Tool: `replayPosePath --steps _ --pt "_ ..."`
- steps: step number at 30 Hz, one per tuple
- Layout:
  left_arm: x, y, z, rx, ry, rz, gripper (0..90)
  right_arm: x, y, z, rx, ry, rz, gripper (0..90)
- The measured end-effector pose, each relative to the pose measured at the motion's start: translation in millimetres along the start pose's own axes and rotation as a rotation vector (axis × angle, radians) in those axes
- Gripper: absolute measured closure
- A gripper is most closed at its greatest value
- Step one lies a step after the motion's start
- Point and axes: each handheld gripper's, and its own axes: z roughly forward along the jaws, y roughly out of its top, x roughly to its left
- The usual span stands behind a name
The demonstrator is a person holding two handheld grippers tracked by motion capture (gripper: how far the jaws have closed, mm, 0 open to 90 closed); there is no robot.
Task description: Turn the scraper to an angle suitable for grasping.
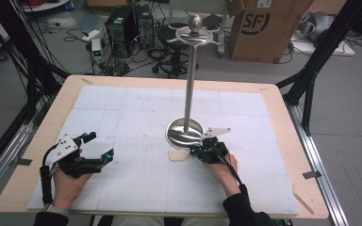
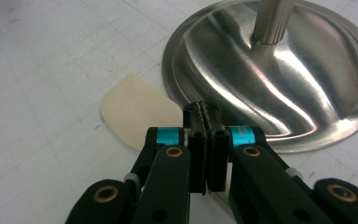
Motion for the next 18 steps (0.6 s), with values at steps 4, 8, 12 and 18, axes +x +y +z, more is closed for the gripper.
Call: replayPosePath --steps 4,8,12,18 --pt "0.0 -0.2 -0.1 0.002 0.001 0.0 5.7 -0.6 0.3 4.5 0.023 -0.001 0.006 89.6" --pt "-0.2 0.0 -0.4 0.003 -0.001 -0.001 5.7 -1.8 -0.7 6.2 0.031 -0.011 0.01 89.6" --pt "-0.2 -0.3 0.0 0.004 0.001 -0.002 5.7 -1.1 -0.4 8.0 0.033 -0.018 0.004 89.6" --pt "0.3 -0.5 0.5 0.007 -0.001 -0.004 5.7 -0.3 0.5 11.1 0.035 -0.022 0.0 89.6"
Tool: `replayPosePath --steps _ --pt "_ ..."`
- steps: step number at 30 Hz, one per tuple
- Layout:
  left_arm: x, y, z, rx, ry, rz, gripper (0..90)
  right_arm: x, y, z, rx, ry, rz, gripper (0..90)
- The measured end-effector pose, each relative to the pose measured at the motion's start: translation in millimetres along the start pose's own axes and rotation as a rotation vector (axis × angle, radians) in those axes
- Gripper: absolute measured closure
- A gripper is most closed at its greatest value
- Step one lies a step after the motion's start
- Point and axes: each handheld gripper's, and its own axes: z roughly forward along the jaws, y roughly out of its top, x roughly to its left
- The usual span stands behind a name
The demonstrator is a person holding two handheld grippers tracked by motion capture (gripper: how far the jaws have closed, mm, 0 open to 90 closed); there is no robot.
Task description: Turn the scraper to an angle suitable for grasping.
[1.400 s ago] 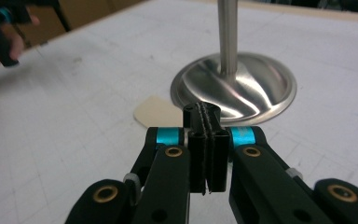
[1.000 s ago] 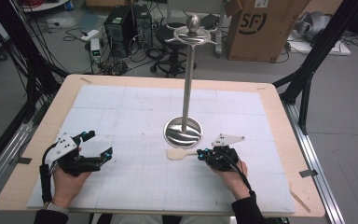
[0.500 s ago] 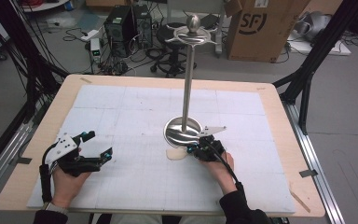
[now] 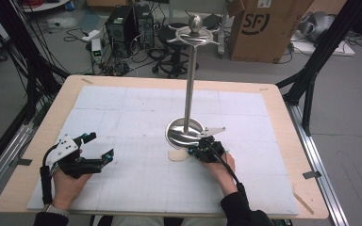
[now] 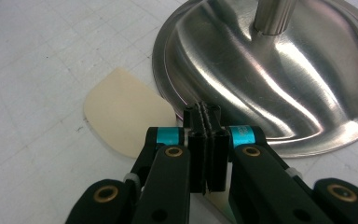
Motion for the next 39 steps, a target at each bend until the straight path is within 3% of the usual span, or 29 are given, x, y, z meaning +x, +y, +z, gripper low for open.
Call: replayPosePath --steps 11,22,28,34,39 --pt "-0.1 0.0 -1.0 0.005 -0.003 0.001 5.7 5.0 -1.5 -1.1 0.001 -0.021 -0.013 90.0" --pt "0.0 -0.2 -0.7 0.003 0.002 -0.002 5.7 11.8 -11.6 -14.3 0.037 0.041 -0.024 90.0" --pt "-0.2 0.1 -1.6 0.003 0.003 0.003 5.7 11.2 -23.9 -28.0 0.055 0.104 -0.023 90.0" --pt "0.2 0.0 -1.4 0.004 0.002 0.002 5.7 17.0 -37.0 -44.9 0.081 0.108 -0.057 90.0" --pt "0.0 0.2 -1.9 0.002 0.003 0.002 5.7 17.5 -55.8 -62.3 0.069 0.13 -0.041 90.0"
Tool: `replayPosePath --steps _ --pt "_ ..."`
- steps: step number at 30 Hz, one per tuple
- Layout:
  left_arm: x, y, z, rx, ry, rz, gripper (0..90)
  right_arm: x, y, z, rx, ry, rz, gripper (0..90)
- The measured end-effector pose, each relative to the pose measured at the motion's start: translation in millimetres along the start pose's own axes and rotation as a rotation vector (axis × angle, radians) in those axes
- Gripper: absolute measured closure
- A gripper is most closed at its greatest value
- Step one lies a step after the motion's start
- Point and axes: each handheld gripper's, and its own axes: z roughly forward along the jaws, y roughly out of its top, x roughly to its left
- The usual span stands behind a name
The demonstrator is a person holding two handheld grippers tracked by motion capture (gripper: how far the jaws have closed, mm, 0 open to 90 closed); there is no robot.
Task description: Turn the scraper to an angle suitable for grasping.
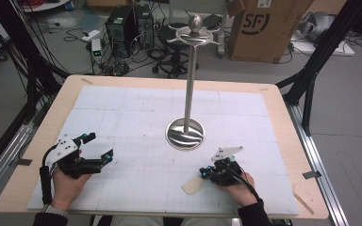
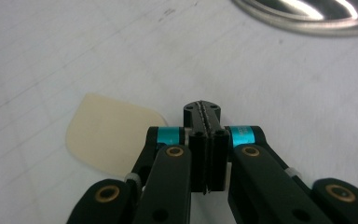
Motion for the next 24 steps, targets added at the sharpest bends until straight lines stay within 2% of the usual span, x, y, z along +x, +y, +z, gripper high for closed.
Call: replayPosePath --steps 1,3,7,10,12,18,20,24 --pt "-0.1 0.0 0.0 -0.002 0.0 0.0 5.7 0.0 0.0 0.0 0.0 0.0 0.0 90.0" --pt "-0.1 -0.2 0.2 0.0 0.0 0.0 5.7 3.7 -11.7 -10.5 -0.007 -0.013 -0.006 90.0" --pt "-0.3 -0.1 0.7 -0.004 0.001 0.0 5.7 16.5 -18.3 -16.4 -0.003 -0.083 -0.079 90.0" --pt "-0.3 0.1 0.8 -0.006 0.002 -0.002 5.7 17.6 -18.2 -19.5 -0.013 -0.11 -0.108 90.0" --pt "-0.2 0.1 0.7 -0.008 0.001 0.0 5.7 10.1 -20.7 -28.6 -0.041 -0.119 -0.075 90.0" --pt "0.3 -0.4 2.0 -0.004 -0.001 -0.004 5.7 -24.0 -44.8 -51.6 -0.063 -0.209 0.06 90.0" --pt "0.3 -0.1 1.7 -0.007 -0.002 0.0 5.7 -30.7 -49.7 -52.7 -0.076 -0.205 0.093 90.0" --pt "-0.1 -0.2 2.1 -0.005 -0.002 -0.004 5.7 -33.7 -46.9 -48.5 -0.087 -0.217 0.091 90.0"
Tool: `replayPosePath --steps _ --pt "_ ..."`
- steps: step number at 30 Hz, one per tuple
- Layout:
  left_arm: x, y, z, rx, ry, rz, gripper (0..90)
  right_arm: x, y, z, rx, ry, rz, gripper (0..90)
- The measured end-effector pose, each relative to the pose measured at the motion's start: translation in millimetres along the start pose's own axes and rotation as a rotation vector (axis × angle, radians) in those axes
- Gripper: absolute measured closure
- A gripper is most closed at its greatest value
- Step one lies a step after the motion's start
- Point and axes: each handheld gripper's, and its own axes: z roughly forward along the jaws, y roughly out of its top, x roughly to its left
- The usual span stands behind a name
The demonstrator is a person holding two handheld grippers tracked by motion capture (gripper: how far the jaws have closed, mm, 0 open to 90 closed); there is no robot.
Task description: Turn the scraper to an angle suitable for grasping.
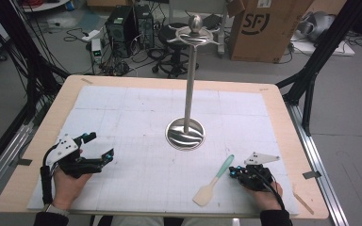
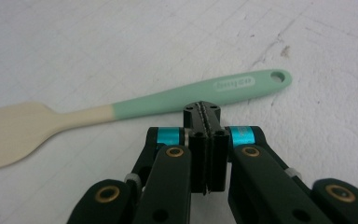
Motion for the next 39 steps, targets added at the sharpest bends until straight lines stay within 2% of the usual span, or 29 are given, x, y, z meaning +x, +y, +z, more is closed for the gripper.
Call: replayPosePath --steps 6,13,16,20,22,24,26,27,30,34,39 --pt "0.1 -0.1 0.3 0.001 0.001 0.0 5.7 4.1 11.2 13.4 -0.001 -0.015 -0.011 90.0" --pt "0.3 -0.3 1.0 0.006 0.0 0.0 5.7 12.6 27.5 32.5 -0.002 -0.036 -0.055 90.0" --pt "0.2 -0.3 0.8 0.006 0.0 0.0 5.7 17.4 29.6 38.2 -0.02 -0.051 -0.079 90.0" --pt "0.0 -0.2 0.8 0.006 0.0 -0.002 5.7 22.0 31.8 41.4 -0.025 -0.074 -0.103 90.0" --pt "-0.2 0.0 0.4 0.002 0.0 -0.003 5.7 22.4 32.2 39.6 -0.024 -0.071 -0.105 90.0" --pt "-0.1 -0.2 0.5 0.001 -0.002 -0.003 5.7 21.4 32.2 33.7 -0.062 -0.085 -0.088 90.0" --pt "0.2 -0.3 0.6 0.008 -0.003 -0.001 5.7 18.5 31.5 28.2 -0.088 -0.075 -0.044 90.0" --pt "0.5 -0.8 1.7 0.01 -0.004 -0.004 5.7 19.0 30.9 26.9 -0.089 -0.065 -0.039 90.0" --pt "0.4 -0.5 1.2 0.007 -0.002 -0.003 5.7 29.6 29.1 25.0 -0.077 -0.012 -0.064 90.0" --pt "0.6 -0.3 1.0 0.008 -0.001 -0.002 5.7 50.8 30.2 27.7 -0.037 0.044 -0.126 90.0" --pt "0.2 -0.2 0.4 0.007 -0.002 -0.001 5.7 74.2 31.6 32.7 0.002 0.12 -0.167 90.0"
